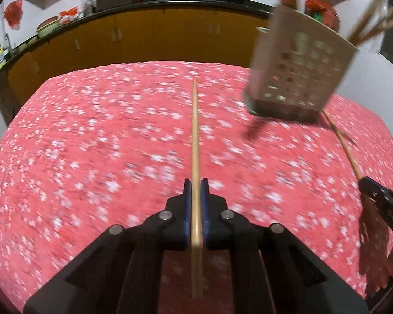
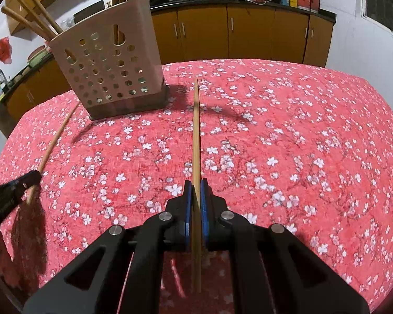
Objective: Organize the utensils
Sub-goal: 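Lower the left tool onto a chopstick and close while the right tool grasps the last one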
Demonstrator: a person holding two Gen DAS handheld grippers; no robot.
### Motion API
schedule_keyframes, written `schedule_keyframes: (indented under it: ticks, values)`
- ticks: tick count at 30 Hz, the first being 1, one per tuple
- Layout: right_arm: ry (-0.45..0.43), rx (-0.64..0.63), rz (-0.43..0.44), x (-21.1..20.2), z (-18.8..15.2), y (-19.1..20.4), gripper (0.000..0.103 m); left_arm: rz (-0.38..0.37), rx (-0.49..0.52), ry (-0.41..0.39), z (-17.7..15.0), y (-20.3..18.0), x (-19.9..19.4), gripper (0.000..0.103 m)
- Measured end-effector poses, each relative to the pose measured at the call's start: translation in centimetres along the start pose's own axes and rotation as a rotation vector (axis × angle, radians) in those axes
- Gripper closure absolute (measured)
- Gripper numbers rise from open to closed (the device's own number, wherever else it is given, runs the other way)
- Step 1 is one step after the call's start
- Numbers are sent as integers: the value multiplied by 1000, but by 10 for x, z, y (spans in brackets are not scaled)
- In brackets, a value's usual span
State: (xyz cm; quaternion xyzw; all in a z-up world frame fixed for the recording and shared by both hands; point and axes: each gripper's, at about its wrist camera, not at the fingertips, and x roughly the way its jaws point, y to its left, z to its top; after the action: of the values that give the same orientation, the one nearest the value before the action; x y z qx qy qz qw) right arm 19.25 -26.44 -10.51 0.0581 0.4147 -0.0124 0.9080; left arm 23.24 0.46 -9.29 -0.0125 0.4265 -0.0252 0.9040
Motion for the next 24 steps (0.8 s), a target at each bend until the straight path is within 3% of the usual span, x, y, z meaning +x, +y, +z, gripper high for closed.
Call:
schedule_keyframes:
  ticks: [12, 17, 24]
  values:
    - [-5, -21, -15, 6, 4, 0, 95, -9, -12, -9, 4, 15, 2, 89]
    - [-5, -18, -13, 6, 5, 0, 95, -13, 16, -7, 3, 5, 5, 80]
    - [-5, -10, -5, 7, 3, -2, 94, 1, 28, -2, 4, -5, 8, 79]
